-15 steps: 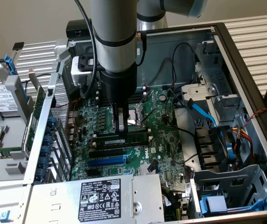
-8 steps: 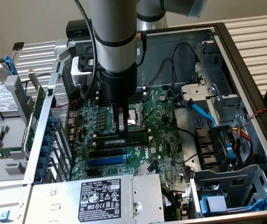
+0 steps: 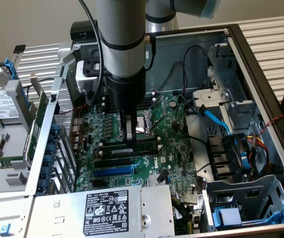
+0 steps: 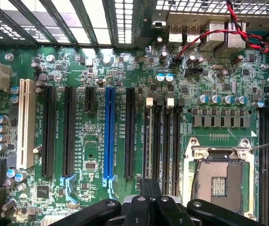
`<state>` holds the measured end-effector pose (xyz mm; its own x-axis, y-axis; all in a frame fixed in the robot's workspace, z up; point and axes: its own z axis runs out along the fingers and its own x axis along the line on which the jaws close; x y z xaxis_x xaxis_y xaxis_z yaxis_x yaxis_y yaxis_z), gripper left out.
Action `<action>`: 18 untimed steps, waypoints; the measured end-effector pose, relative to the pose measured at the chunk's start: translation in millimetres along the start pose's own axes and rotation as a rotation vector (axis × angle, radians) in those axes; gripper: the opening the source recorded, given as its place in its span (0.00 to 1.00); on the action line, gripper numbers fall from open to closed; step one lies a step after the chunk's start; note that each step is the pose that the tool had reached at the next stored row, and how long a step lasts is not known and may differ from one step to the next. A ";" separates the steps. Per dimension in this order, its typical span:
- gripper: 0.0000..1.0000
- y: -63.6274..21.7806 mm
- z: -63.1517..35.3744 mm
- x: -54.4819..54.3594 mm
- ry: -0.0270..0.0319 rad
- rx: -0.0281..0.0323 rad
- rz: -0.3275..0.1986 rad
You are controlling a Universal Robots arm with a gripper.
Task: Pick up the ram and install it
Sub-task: 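Press down the ram until it locks into place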
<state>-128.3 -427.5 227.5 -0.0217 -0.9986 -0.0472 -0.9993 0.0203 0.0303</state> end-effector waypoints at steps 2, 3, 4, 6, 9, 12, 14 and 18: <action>0.11 0.1 0.6 0.1 -0.0004 -0.0003 -0.001; 0.11 0.2 0.9 0.1 -0.0008 -0.0004 -0.002; 0.11 0.2 1.0 0.1 -0.0014 -0.0005 -0.002; 0.11 0.3 1.3 0.0 -0.0028 -0.0005 -0.003; 0.11 0.4 0.5 0.0 -0.0047 0.0000 -0.003; 0.11 0.7 -4.6 -0.3 -0.0043 -0.0004 -0.003; 0.11 0.7 -9.3 -0.4 -0.0044 -0.0004 -0.003; 0.11 0.9 -14.8 -0.7 -0.0044 -0.0004 -0.003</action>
<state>-128.8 -427.5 242.4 -0.0187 -0.9985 -0.0517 -0.9994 0.0172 0.0306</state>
